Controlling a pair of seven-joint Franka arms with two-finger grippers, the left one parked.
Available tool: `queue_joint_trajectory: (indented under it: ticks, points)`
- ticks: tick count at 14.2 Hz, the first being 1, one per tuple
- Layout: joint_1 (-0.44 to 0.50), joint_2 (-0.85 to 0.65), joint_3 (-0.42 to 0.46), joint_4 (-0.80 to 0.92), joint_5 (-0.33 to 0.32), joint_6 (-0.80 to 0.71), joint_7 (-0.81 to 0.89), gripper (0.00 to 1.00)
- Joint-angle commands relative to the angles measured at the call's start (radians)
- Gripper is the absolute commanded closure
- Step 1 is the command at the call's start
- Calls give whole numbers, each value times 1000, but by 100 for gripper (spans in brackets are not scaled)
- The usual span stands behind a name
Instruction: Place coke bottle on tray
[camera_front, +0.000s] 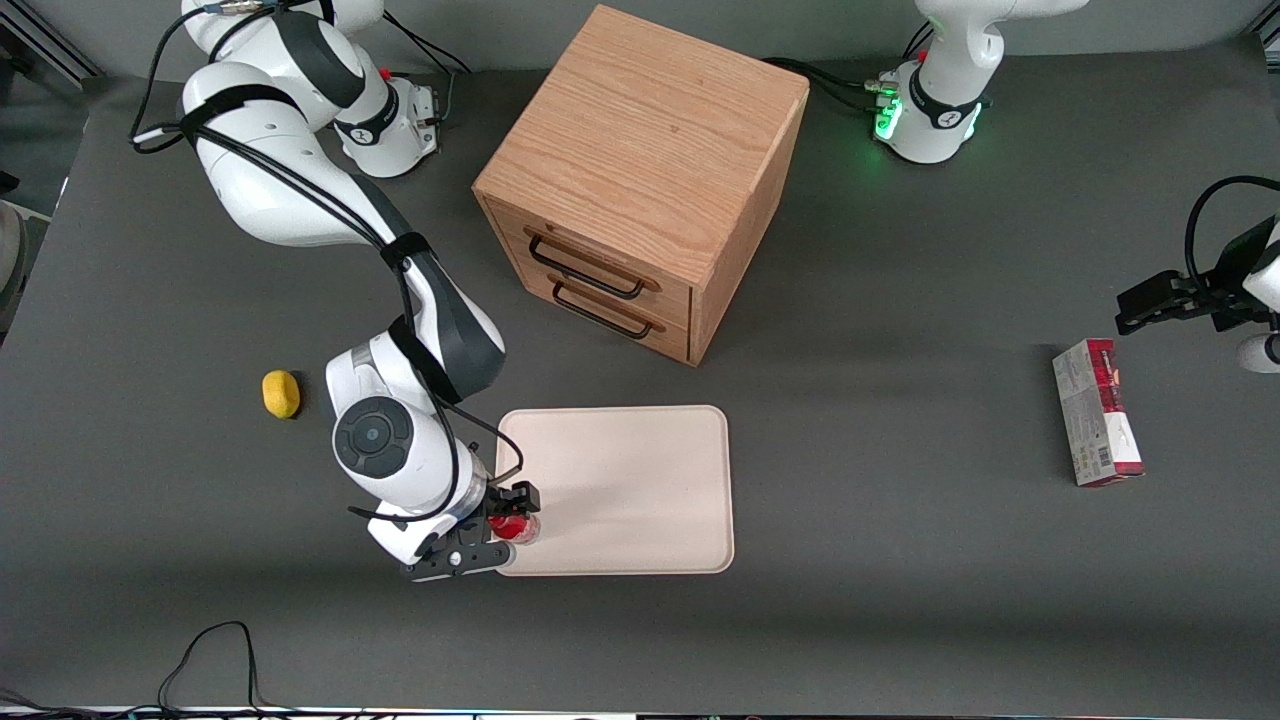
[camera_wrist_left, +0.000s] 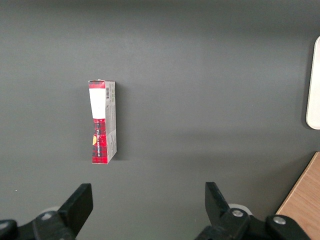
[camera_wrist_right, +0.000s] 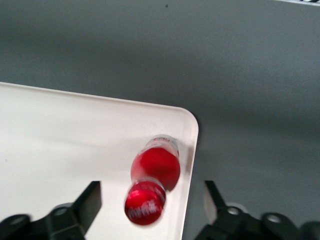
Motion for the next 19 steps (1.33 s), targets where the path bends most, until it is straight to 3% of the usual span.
queue_joint_trajectory:
  ticks: [1,3,7,8,12,14,16,19]
  points:
    - [-9,-129,3,-99,10,-44,5,0]
    - [-41,-288,-23,-285,109,-34,-1,0]
    - [-43,-661,-158,-713,292,29,-14,0]
    - [-41,-747,-187,-804,309,26,-14,0]
    - [-40,-1059,-283,-1085,310,-12,-14,0]
    - [-38,-1153,-310,-1102,309,-113,-20,0]
    - [-38,-1205,-363,-1101,309,-170,-128,0]
    - [-38,-1210,-400,-1053,307,-239,-184,0]
